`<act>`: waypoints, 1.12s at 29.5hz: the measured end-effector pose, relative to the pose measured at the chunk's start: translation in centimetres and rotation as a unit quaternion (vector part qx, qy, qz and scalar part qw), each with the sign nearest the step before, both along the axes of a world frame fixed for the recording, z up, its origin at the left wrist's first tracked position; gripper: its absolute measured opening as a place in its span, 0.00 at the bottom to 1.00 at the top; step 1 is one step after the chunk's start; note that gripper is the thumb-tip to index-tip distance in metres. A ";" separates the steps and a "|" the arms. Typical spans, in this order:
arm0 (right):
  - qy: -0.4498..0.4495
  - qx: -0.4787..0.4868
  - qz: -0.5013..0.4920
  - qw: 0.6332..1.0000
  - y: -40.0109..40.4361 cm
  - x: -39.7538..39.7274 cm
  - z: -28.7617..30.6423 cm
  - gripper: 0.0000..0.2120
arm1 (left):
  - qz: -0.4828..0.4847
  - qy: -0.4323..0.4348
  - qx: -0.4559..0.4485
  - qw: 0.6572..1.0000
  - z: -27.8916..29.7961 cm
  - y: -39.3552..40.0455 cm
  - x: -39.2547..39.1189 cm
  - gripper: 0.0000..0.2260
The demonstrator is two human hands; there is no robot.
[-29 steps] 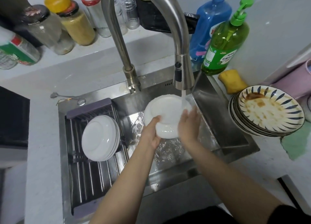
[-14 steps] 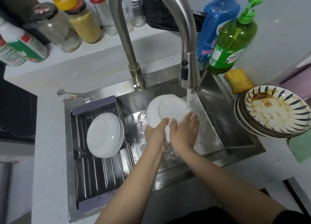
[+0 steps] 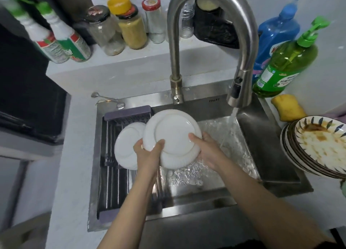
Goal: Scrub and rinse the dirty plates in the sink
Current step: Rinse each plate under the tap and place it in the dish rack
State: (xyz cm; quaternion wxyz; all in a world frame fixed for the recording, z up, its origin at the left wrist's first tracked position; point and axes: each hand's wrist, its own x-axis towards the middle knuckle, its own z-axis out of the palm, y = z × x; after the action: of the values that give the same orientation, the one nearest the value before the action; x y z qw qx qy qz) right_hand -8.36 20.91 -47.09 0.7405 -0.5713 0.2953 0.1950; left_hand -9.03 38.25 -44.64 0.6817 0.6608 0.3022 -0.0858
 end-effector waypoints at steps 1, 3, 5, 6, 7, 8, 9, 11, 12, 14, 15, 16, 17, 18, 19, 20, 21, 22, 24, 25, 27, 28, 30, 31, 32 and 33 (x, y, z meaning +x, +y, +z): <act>-0.010 -0.029 0.030 0.999 1.6 0.7 0.3 0.23 | 0.029 0.007 -0.002 1.000 -0.1 1.5 -0.2 0.27; -0.020 -0.100 0.068 0.992 3.7 1.7 0.6 0.26 | 0.064 0.023 -0.010 0.998 -0.4 3.4 -0.5 0.27; -0.046 -0.180 0.099 0.978 6.1 2.8 0.8 0.26 | 0.097 0.032 -0.009 0.995 -1.1 5.5 -0.6 0.27; -0.058 -0.214 0.098 0.970 6.4 3.0 1.1 0.25 | 0.096 0.037 -0.002 0.995 -1.2 5.5 -0.6 0.28; -0.070 -0.243 0.119 0.960 8.0 3.8 1.0 0.24 | 0.114 0.045 0.000 0.992 -1.7 6.8 -0.6 0.29; -0.076 -0.269 0.129 0.951 8.9 4.2 0.9 0.25 | 0.121 0.048 0.003 0.992 -2.3 7.4 -0.6 0.29; -0.079 -0.290 0.144 0.943 9.8 4.7 0.6 0.25 | 0.132 0.062 0.007 0.989 -2.8 8.1 -0.5 0.28; -0.082 -0.324 0.177 0.926 11.7 5.6 0.0 0.25 | 0.149 0.082 0.009 0.985 -3.3 9.3 -0.3 0.24; -0.079 -0.337 0.186 0.919 12.1 5.9 -0.3 0.25 | 0.159 0.087 0.007 0.983 -3.6 9.7 -0.1 0.22; -0.081 -0.365 0.213 0.903 13.1 6.4 -1.0 0.26 | 0.179 0.109 0.013 0.978 -4.5 10.4 0.4 0.27; -0.083 -0.380 0.226 0.893 13.5 6.7 -1.3 0.26 | 0.183 0.121 0.014 0.976 -5.2 10.7 0.7 0.33; -0.083 -0.391 0.234 0.887 13.8 6.8 -1.5 0.25 | 0.189 0.128 0.009 0.974 -6.1 10.9 0.8 0.38; -0.083 -0.394 0.237 0.884 14.2 7.0 -1.7 0.25 | 0.199 0.138 -0.002 0.970 -8.1 11.5 0.9 0.41; -0.081 -0.395 0.237 0.884 14.7 7.3 -1.8 0.26 | 0.201 0.142 -0.009 0.969 -9.7 12.1 1.2 0.42; -0.080 -0.395 0.235 0.885 14.9 7.4 -1.9 0.26 | 0.198 0.159 -0.008 0.967 -10.1 12.2 1.3 0.43; -0.082 -0.396 0.232 0.885 15.1 7.4 -1.9 0.26 | 0.193 0.159 -0.007 0.968 -9.2 12.0 1.5 0.43; -0.088 -0.397 0.235 0.883 15.3 7.6 -2.1 0.27 | 0.200 0.166 -0.005 0.966 -9.8 12.2 1.7 0.42; -0.093 -0.402 0.241 0.879 15.5 7.8 -2.1 0.26 | 0.207 0.168 -0.008 0.964 -10.5 12.2 1.9 0.41; -0.098 -0.407 0.252 0.872 15.7 8.0 -2.4 0.26 | 0.216 0.184 -0.008 0.959 -11.1 12.1 2.3 0.42; -0.103 -0.408 0.255 0.870 15.9 8.1 -2.5 0.26 | 0.222 0.194 -0.006 0.956 -10.8 12.1 2.5 0.44; -0.101 -0.403 0.269 0.869 15.9 8.1 -2.9 0.28 | 0.217 0.215 0.011 0.952 -9.1 11.4 2.9 0.42; -0.101 -0.400 0.281 0.867 16.0 8.1 -3.0 0.29 | 0.204 0.225 0.023 0.952 -7.2 11.0 2.9 0.40; -0.097 -0.395 0.299 0.863 15.7 8.0 -3.1 0.30 | 0.176 0.226 0.043 0.957 -5.9 10.3 3.1 0.35; -0.097 -0.393 0.303 0.863 15.5 8.0 -3.2 0.29 | 0.166 0.225 0.055 0.959 -5.7 10.0 3.1 0.33; -0.097 -0.387 0.303 0.865 15.1 7.7 -3.1 0.28 | 0.158 0.223 0.072 0.959 -5.2 9.5 2.9 0.31; -0.102 -0.380 0.297 0.870 14.8 7.5 -3.1 0.26 | 0.151 0.222 0.088 0.959 -5.0 9.1 2.9 0.30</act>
State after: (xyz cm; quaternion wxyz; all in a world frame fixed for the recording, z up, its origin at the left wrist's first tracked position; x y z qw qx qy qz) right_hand -0.87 35.75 -50.18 0.3992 -0.8863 0.0855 0.2185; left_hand -6.16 47.35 -49.61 0.5416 0.6289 0.5489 -0.0993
